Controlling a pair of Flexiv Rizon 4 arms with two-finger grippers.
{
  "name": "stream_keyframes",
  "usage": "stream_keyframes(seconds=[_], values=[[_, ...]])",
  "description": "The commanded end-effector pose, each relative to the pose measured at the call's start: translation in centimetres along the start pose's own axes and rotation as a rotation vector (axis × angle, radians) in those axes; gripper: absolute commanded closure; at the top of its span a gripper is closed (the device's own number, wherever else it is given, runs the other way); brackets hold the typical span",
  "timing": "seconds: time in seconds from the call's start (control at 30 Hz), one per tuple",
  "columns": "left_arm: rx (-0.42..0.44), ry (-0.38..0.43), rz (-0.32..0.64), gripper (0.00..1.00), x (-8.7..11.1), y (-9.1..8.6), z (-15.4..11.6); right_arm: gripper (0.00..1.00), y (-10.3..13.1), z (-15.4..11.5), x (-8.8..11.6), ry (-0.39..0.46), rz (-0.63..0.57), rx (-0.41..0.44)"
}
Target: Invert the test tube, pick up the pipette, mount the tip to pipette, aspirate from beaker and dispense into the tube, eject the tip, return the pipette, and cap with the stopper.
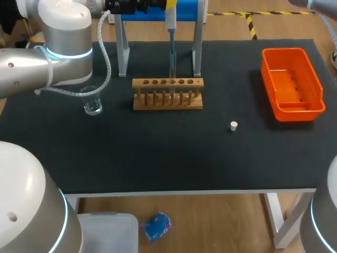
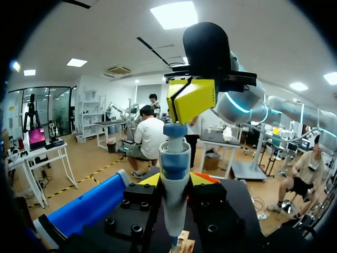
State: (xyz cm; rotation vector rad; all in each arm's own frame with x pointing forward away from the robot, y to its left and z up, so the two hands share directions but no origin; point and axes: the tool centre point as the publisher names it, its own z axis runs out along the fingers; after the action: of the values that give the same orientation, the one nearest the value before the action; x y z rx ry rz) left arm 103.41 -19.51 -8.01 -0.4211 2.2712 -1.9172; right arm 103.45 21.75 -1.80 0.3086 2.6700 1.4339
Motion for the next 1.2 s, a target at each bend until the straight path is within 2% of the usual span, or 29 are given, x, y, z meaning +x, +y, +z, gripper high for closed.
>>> stream_keyframes(seconds=[0.03, 0.63, 1.2], values=[[0.003, -0.003, 0.001, 1.0, 0.0, -0.1, -0.1, 1.0, -0.6, 0.3, 0.1, 0.002, 0.004, 0.002], [0.003, -0.003, 0.001, 1.0, 0.0, -0.1, -0.1, 1.0, -1.7, 0.9, 0.5, 0.014, 0.027, 0.006], [0.003, -0.003, 0.001, 1.0, 0.0, -0.1, -0.1, 1.0, -0.2, -0.3, 0.3, -0.008, 0.002, -0.014]])
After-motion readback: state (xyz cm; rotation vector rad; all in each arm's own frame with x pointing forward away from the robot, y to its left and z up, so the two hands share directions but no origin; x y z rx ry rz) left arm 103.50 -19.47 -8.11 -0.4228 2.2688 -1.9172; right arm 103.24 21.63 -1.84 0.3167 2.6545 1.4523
